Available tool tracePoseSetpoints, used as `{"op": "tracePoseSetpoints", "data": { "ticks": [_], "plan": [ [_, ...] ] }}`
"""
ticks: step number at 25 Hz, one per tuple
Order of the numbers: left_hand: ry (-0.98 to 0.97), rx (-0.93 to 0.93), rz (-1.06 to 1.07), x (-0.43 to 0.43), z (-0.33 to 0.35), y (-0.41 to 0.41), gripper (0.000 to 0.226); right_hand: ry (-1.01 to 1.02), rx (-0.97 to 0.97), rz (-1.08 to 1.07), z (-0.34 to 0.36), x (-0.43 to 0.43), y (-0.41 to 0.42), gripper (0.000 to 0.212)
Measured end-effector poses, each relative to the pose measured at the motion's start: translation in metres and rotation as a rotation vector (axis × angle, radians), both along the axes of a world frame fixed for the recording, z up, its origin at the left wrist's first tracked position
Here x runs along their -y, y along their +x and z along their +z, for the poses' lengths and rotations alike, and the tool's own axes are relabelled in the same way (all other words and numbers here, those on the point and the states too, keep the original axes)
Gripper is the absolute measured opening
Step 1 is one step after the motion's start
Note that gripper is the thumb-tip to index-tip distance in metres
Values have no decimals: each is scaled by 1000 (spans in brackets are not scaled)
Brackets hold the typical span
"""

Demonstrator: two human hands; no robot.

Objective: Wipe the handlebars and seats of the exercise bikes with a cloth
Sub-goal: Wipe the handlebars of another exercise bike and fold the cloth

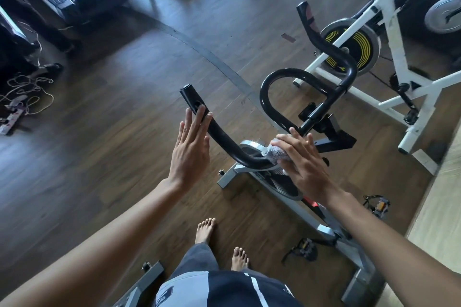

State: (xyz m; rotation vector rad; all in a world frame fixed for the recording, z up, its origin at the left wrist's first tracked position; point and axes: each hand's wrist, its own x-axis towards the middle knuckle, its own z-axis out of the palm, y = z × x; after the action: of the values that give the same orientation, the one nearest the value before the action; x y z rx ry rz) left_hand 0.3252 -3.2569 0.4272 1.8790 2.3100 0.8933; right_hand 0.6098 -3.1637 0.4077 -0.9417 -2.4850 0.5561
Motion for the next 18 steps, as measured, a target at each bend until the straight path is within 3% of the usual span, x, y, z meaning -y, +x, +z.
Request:
{"op": "tracePoseSetpoints", "data": {
  "ticks": [10,14,18],
  "plan": [
    [-4,6,-62,3,-3,-11,61,-120,-55,-260,8,17,-25,43],
    [98,0,-95,10,5,-29,46,-276,-232,-422,29,21,-45,32],
    [174,54,15,16,25,-59,32,-505,-398,-424,73,22,-79,27]
  ]
}}
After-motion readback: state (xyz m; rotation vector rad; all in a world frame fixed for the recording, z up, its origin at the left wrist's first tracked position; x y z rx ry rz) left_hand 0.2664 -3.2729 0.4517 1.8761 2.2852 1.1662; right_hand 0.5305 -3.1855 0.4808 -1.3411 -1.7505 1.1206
